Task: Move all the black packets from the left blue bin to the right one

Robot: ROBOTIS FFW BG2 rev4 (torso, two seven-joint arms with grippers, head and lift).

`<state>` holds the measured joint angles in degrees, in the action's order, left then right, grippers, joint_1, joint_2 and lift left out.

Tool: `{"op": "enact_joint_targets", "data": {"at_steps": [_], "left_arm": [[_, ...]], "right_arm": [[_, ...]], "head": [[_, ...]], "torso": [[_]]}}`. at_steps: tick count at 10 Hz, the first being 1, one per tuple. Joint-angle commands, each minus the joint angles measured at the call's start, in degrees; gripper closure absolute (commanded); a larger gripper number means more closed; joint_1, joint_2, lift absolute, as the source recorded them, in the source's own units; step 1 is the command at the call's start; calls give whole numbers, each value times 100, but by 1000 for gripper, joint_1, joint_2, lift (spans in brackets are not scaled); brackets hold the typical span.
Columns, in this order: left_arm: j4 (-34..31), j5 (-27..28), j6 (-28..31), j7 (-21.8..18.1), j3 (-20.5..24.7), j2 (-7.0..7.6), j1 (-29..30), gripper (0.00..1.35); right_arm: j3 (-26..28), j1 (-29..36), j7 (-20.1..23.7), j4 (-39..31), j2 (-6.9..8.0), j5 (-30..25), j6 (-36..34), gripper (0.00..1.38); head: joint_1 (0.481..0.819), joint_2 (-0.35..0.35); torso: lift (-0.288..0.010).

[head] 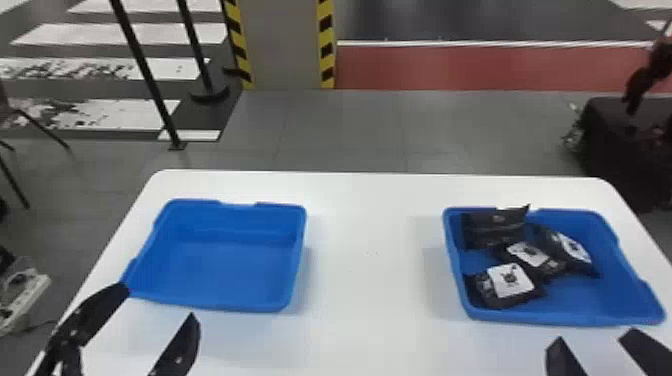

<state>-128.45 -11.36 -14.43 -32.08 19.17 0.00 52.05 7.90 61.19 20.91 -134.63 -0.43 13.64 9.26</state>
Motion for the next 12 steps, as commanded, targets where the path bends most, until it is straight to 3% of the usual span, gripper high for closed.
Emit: {"op": "enact_joint_targets", "data": {"at_steps": [1, 12], "left_arm": [[-1, 37, -19, 0, 113, -15, 96, 170], [13, 46, 220, 53, 78, -15, 40, 170]], "right_arm": [[-51, 54, 0, 125, 8, -46, 2, 291], [-60, -72, -26, 307, 17, 51, -138, 292]], "head": [[695, 99], [695, 125]], "torso": [[-110], [-110]]}}
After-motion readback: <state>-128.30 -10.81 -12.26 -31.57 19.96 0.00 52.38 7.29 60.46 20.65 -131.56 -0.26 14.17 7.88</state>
